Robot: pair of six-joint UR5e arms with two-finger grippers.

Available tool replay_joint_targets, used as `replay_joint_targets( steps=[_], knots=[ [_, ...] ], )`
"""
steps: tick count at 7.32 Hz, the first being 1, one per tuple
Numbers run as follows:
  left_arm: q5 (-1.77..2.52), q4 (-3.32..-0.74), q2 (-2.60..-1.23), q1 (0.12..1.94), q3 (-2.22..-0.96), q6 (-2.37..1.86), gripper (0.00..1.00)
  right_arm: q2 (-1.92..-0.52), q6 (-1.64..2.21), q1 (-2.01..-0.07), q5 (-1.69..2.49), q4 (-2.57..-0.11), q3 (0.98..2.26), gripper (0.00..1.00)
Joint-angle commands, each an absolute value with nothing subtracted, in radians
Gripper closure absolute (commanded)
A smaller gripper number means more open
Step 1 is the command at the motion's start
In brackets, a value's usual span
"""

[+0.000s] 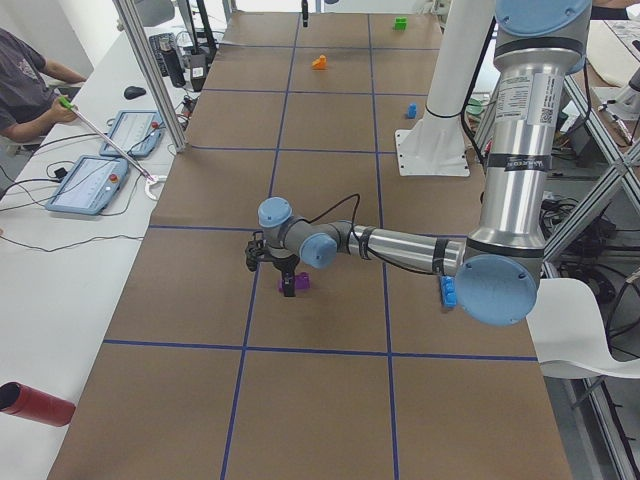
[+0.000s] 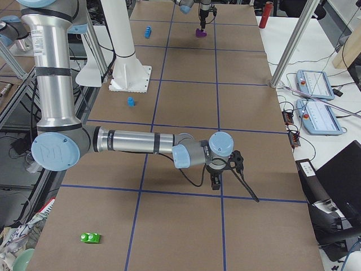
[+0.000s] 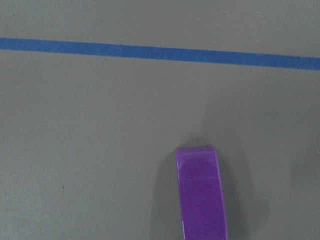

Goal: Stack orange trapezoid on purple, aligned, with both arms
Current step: 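Lower the left gripper onto the purple block and close on it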

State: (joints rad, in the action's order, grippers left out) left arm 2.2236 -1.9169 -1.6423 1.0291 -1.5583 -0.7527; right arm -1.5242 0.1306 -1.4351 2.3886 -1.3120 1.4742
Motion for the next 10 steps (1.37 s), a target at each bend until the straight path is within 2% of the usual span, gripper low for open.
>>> replay_joint_targets(
  steps=[1,6,7,8,9,10],
  knots=[
    [2.223,-1.931,-1.651,1.000,-1.548,-0.775,0.00,-1.525,0.130,-1.434,2.388,-1.312,1.474,0.00],
    [2.221,-1.936,-1.648,0.986,-1.554,-0.778,0.02,-1.525,0.132,-1.428,2.390,-1.312,1.476,0.00],
    [2.221,-1.936,-1.646,0.982,-1.552,-0.776,0.14,-1.525,0.132,-1.427,2.390,-1.312,1.476,0.00],
    [2.221,-1.936,-1.644,0.982,-1.551,-0.778,0.50,-1.525,0.132,-1.425,2.390,-1.312,1.477,0.00],
    [2.220,-1.934,-1.644,0.982,-1.549,-0.776,0.95,-1.525,0.130,-1.424,2.391,-1.312,1.477,0.00],
    [2.221,-1.934,-1.646,0.982,-1.555,-0.779,1.00,-1.525,0.129,-1.422,2.396,-1.312,1.482,0.00]
  ],
)
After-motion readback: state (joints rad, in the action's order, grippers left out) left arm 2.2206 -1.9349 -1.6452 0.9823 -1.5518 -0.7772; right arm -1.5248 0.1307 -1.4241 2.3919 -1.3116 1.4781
